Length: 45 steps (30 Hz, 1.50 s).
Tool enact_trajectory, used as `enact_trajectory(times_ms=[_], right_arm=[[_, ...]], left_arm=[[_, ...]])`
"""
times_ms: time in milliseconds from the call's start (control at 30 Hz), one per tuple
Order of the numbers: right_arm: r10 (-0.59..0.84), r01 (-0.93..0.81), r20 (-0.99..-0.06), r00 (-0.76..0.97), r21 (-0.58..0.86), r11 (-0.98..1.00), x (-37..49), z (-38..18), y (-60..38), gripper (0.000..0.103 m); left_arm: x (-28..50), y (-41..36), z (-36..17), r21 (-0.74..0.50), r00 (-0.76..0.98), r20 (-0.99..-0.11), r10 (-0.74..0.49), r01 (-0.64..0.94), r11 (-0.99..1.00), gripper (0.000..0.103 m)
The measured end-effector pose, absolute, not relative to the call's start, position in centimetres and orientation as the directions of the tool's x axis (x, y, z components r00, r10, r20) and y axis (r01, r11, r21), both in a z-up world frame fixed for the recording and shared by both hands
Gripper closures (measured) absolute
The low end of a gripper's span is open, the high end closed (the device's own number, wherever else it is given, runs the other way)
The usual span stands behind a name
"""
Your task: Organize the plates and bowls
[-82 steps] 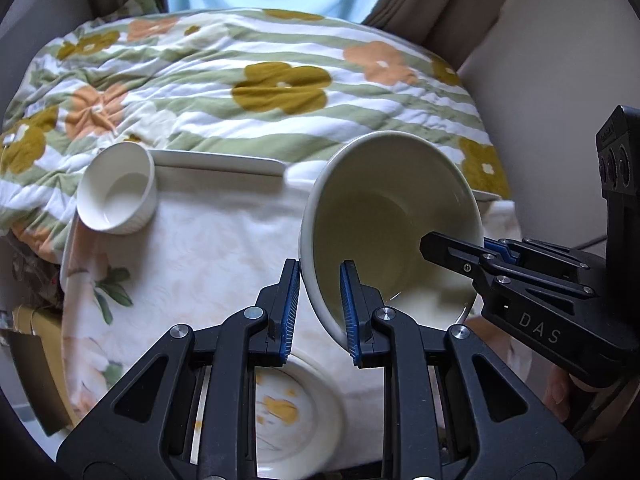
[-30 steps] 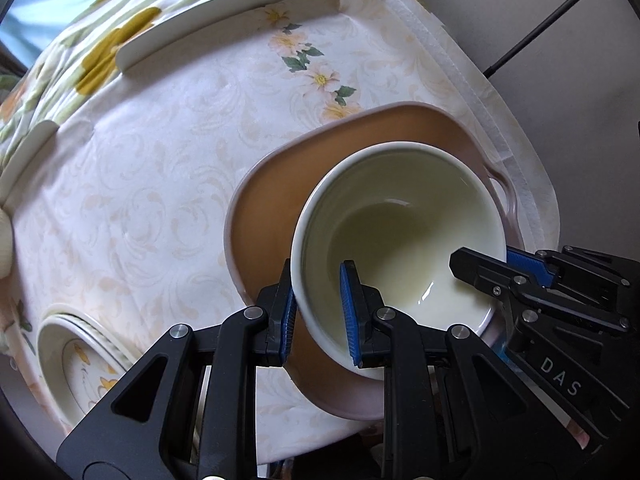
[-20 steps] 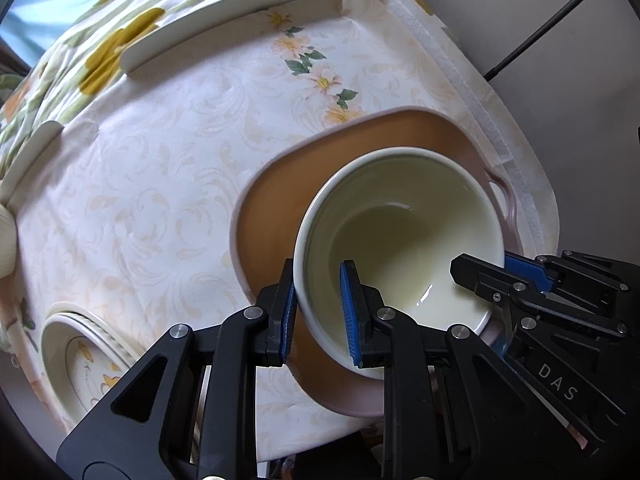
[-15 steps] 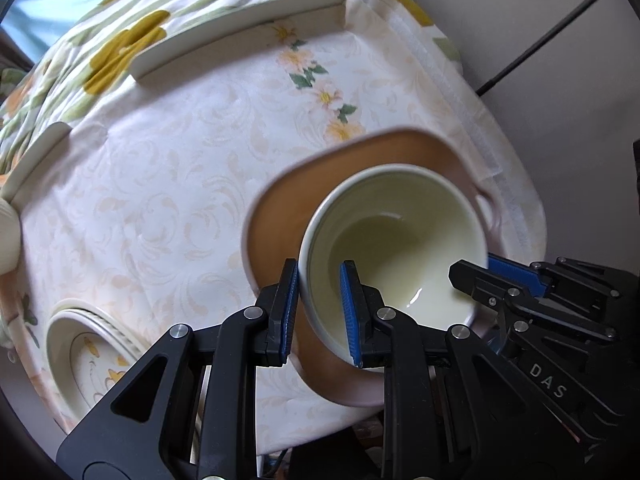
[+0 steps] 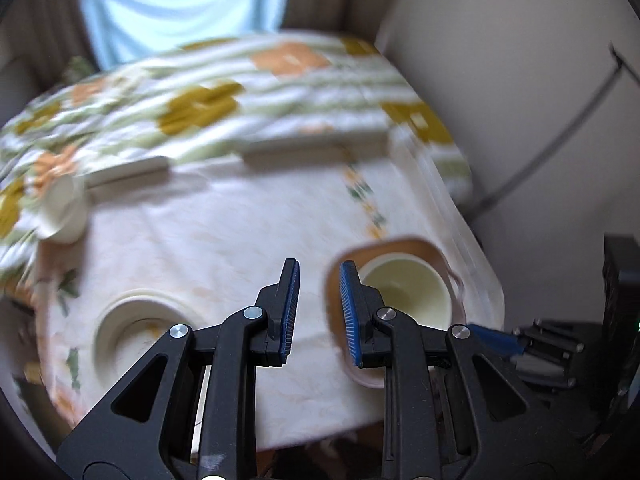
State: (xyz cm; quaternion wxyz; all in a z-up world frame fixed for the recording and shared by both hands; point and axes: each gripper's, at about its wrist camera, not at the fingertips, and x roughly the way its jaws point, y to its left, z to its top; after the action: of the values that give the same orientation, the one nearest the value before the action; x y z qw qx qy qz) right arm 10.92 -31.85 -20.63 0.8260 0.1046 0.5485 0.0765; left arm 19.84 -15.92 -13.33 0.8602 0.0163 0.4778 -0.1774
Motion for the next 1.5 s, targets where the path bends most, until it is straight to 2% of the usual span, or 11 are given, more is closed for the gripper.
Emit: enact_trajectory(times_ms=[67,100,133,233,267,633,833,1000,1200,1367,1500], right_arm=[[0.25,-0.088,-0.874,0.417,0.235,0.968,10.8,-19.7,-30.5,0.057],[0.258,-0.11,-0.868,0.425,0.233,0.966,10.8,-19.5,-30.2,0.024],[0.276,-0.142,-0.856,0.438,0.237,0.961,10.7,-19.2,-29.5,0.007],[0.344,-0.237,-0.822,0.454,0.261,0.936,11.1,-18.8,-27.8,0.007],[0.366,-0.272,-0.817,0.446,0.266,0.925,11.3,-18.8,-27.0,0.007],[0.459,-0.542,-0.79,0.406,0.196,0.817,19.0,-16.9,-17.4,0.007],[0.506,-0.594,-0.782,0.365,0.223,0.773,27.4,-14.2,-11.5,0.006],[0.532,-0.615,-0.792,0.299,0.267,0.742,34.9,-16.0,-4.9,0.007],[0.579,-0.563,-0.798,0.167,0.405,0.72,41.4,-21.9,0.6,0.01],[0.598,-0.518,-0.797,0.085,0.478,0.71,44.2,-26.2,3.2,0.039],[0.594,-0.512,-0.802,0.063,0.485,0.709,45.2,-27.9,4.1,0.054]], left_arm=[[19.3,-13.8,-12.2,-0.135,0.536,-0.805,-0.254,0.252,0.958,0.084],[19.0,-12.8,-11.8,-0.124,0.558,-0.797,-0.231,0.223,0.967,0.083],[18.8,-11.8,-11.5,-0.106,0.579,-0.792,-0.195,0.184,0.977,0.075],[18.0,-8.6,-11.4,-0.086,0.619,-0.778,-0.109,0.066,0.994,0.002],[17.3,-7.4,-11.2,-0.102,0.643,-0.759,-0.097,0.029,0.994,0.0],[17.0,7.7,-11.4,-0.193,0.658,-0.749,0.079,-0.331,0.924,0.0],[21.5,15.5,-14.0,-0.297,0.629,-0.774,0.066,-0.454,0.84,0.001],[26.7,18.6,-18.0,-0.345,0.592,-0.806,0.019,-0.496,0.797,0.001],[33.2,20.0,-23.6,-0.391,0.55,-0.833,-0.057,-0.514,0.764,0.024],[37.1,20.8,-27.6,-0.418,0.523,-0.846,-0.108,-0.523,0.743,0.062],[38.5,21.0,-29.1,-0.411,0.503,-0.856,-0.117,-0.526,0.745,0.078]])
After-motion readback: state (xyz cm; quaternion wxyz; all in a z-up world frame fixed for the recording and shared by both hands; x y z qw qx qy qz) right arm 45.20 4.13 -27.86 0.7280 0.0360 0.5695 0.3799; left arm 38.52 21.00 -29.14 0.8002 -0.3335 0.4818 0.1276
